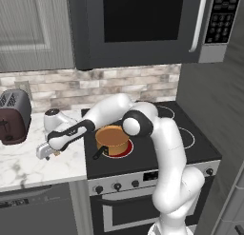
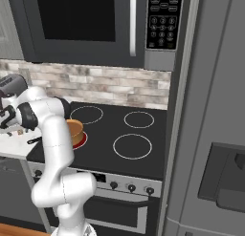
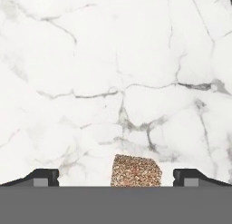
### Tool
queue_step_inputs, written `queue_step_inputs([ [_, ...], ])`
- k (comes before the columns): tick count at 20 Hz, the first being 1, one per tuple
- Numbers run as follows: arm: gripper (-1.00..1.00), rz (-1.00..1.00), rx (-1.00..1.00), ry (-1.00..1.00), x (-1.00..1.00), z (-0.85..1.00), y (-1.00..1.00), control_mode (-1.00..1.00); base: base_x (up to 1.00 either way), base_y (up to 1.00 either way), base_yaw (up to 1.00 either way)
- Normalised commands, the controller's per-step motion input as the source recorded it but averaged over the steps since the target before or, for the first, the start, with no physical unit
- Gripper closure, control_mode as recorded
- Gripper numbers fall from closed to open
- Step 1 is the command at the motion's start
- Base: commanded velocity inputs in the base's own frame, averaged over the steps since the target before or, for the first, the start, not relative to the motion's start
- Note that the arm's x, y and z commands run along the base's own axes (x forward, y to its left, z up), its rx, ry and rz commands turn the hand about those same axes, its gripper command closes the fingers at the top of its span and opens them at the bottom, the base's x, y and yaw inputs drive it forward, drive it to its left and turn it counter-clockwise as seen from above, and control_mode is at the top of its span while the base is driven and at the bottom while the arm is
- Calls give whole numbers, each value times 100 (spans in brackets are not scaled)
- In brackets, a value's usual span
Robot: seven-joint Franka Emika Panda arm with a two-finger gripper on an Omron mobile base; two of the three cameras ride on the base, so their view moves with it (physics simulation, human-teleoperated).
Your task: Pick up the sugar cube(s) and place them in the saucepan with hot chocolate.
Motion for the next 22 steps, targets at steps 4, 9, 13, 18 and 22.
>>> queue_step_inputs([
  [4,-100,0,0,2,0,-11,0,-100,0,0,0],
  [9,-100,0,0,0,-2,0,0,-100,0,0,0],
  [13,-100,0,0,0,-4,0,0,-100,0,0,0],
  [18,-100,0,0,0,-3,0,0,-100,0,0,0],
  [22,100,0,0,0,-2,0,0,-100,0,0,0],
])
